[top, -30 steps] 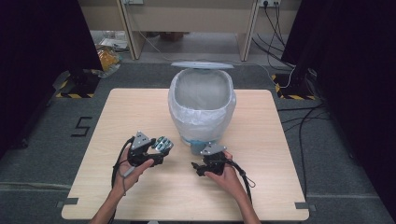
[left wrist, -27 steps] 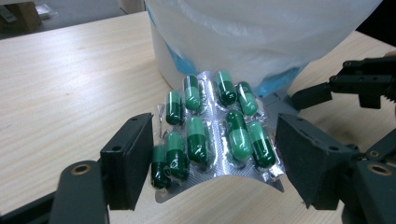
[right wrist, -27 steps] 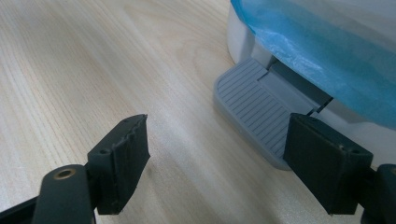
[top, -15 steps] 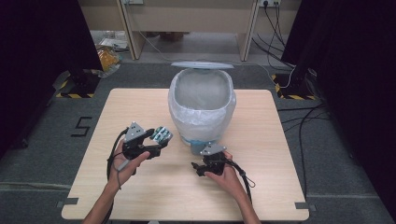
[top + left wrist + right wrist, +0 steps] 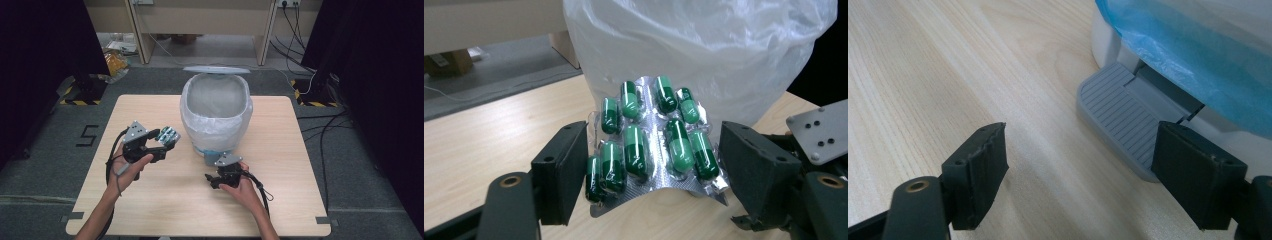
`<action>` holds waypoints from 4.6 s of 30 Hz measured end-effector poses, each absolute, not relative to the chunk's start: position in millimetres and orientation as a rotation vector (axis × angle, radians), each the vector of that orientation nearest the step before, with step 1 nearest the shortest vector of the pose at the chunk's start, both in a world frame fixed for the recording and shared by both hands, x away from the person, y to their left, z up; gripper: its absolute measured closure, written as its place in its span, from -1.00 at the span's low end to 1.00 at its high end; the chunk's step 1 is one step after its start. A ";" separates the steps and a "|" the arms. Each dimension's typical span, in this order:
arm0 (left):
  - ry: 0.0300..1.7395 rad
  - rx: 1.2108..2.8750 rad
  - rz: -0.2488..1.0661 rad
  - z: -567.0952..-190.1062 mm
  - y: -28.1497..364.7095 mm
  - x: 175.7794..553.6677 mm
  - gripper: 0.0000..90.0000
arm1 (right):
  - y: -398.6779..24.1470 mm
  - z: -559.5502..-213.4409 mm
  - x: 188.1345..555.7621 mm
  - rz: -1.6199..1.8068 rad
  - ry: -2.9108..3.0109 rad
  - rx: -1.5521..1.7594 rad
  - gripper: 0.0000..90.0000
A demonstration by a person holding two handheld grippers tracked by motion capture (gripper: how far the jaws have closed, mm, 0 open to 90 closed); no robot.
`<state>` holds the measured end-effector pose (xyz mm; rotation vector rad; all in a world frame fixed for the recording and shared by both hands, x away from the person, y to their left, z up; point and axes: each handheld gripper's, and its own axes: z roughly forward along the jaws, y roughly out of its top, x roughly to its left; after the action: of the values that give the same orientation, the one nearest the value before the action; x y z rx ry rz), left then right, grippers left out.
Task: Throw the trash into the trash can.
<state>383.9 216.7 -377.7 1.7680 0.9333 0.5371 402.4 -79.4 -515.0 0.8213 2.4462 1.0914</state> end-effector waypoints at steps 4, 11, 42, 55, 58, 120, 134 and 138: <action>0.924 1.750 0.559 -368.0 219.0 385.2 -0.36 | -79.4 -514.8 402.2 1.092 2.448 0.825 -0.50; 0.913 1.724 0.583 -351.7 223.5 388.4 -0.36 | -79.4 -515.0 402.3 1.090 2.447 0.818 -0.50; 0.793 1.685 0.581 -287.4 175.6 410.2 -0.36 | -79.4 -515.1 402.5 1.088 2.449 0.809 -0.50; 0.776 1.740 0.557 -282.6 138.6 435.9 -0.36 | -79.5 -515.1 402.4 1.087 2.450 0.806 -0.50; 0.772 1.741 0.551 -281.7 130.9 442.5 -0.36 | -79.8 -515.1 402.6 1.091 2.451 0.808 -0.50; 0.883 1.763 0.617 -308.4 210.5 430.7 -0.62 | -79.8 -515.4 402.3 1.088 2.450 0.796 -0.51; 0.876 1.774 0.593 -348.5 220.4 402.4 -0.62 | -79.5 -515.6 402.1 1.086 2.447 0.794 -0.51; 0.875 1.787 0.594 -361.9 221.4 394.1 -0.62 | -79.8 -515.4 402.2 1.087 2.450 0.796 -0.51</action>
<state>394.1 221.4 -361.9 1.7865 0.8746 0.5942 402.2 -79.8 -515.4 0.7961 2.4503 1.0868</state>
